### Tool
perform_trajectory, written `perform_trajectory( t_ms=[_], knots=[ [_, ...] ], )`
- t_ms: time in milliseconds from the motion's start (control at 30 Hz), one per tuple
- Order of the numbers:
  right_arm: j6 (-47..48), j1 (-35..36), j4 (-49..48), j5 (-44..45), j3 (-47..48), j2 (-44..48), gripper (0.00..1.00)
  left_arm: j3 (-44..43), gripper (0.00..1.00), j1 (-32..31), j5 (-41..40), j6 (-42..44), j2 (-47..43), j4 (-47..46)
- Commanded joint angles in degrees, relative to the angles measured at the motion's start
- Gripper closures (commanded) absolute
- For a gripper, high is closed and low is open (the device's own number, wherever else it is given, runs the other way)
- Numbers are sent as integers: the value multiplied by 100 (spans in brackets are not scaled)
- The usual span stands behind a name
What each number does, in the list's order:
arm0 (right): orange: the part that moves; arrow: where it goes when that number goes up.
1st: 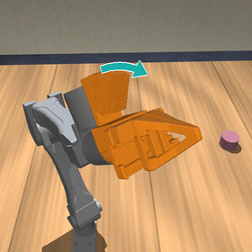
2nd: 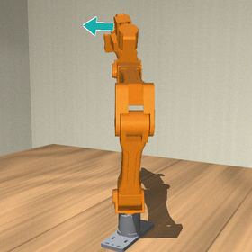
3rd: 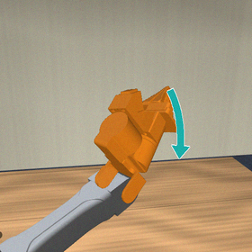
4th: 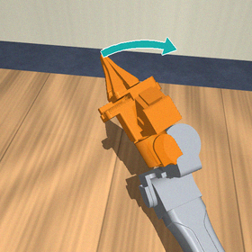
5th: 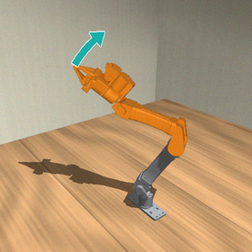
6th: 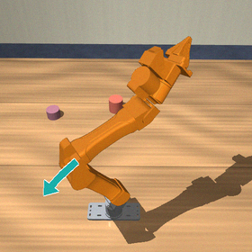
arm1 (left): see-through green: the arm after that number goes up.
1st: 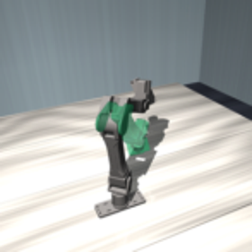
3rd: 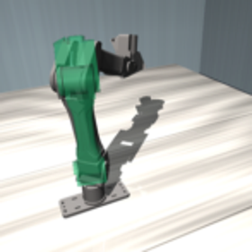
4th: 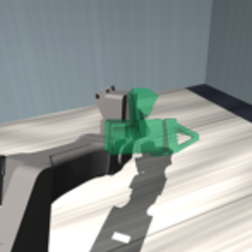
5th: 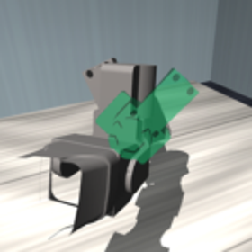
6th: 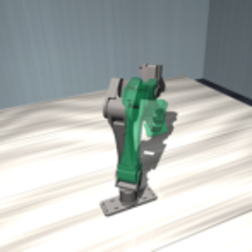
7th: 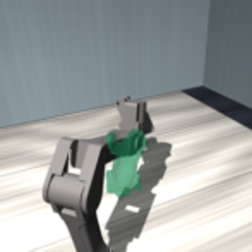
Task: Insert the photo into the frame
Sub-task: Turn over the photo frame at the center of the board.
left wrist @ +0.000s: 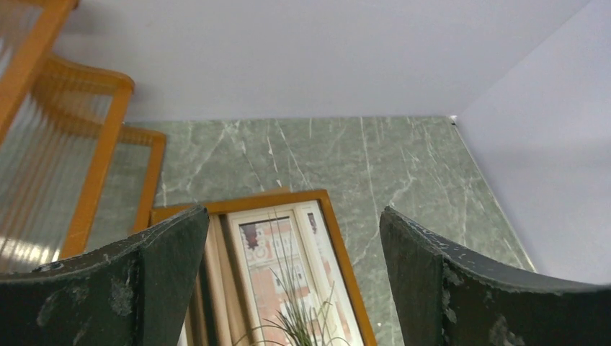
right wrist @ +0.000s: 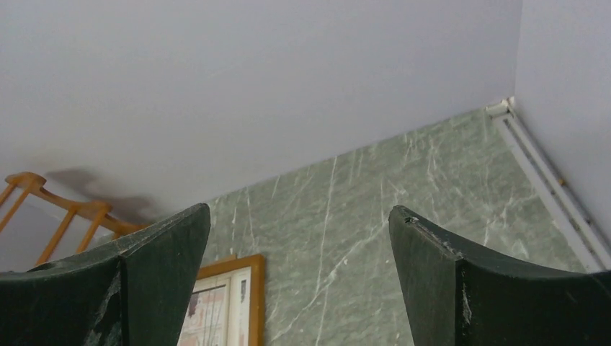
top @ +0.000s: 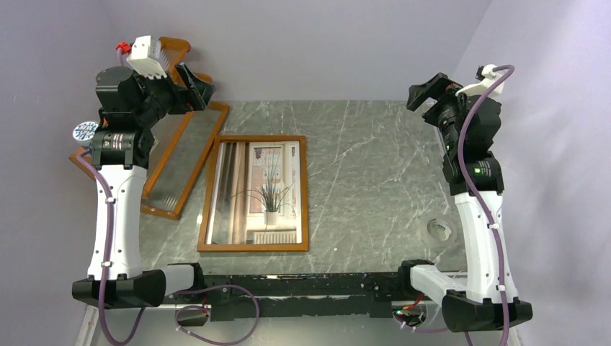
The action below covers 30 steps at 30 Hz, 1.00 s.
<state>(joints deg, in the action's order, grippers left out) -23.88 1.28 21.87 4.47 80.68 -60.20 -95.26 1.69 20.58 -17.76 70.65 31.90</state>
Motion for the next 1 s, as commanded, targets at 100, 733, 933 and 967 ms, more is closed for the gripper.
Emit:
perform_trajectory(
  t_ms=[100, 733, 933, 967],
  knots=[
    [-376, 12, -180, 463, -708, 30, 3, 202, 6, 15, 387, -221, -102, -410],
    [-898, 1269, 527, -1419, -1523, -2052, 6, 564, 6, 15, 145, -360, -218, -358],
    [-1546, 2582, 443, -1032, -1320, -3073, 28, 653, 6, 15, -56, -322, -289, -204],
    [-1572, 2802, 534, -880, -1168, -3247, 28, 702, 6, 15, -104, -335, -311, -202]
  ],
)
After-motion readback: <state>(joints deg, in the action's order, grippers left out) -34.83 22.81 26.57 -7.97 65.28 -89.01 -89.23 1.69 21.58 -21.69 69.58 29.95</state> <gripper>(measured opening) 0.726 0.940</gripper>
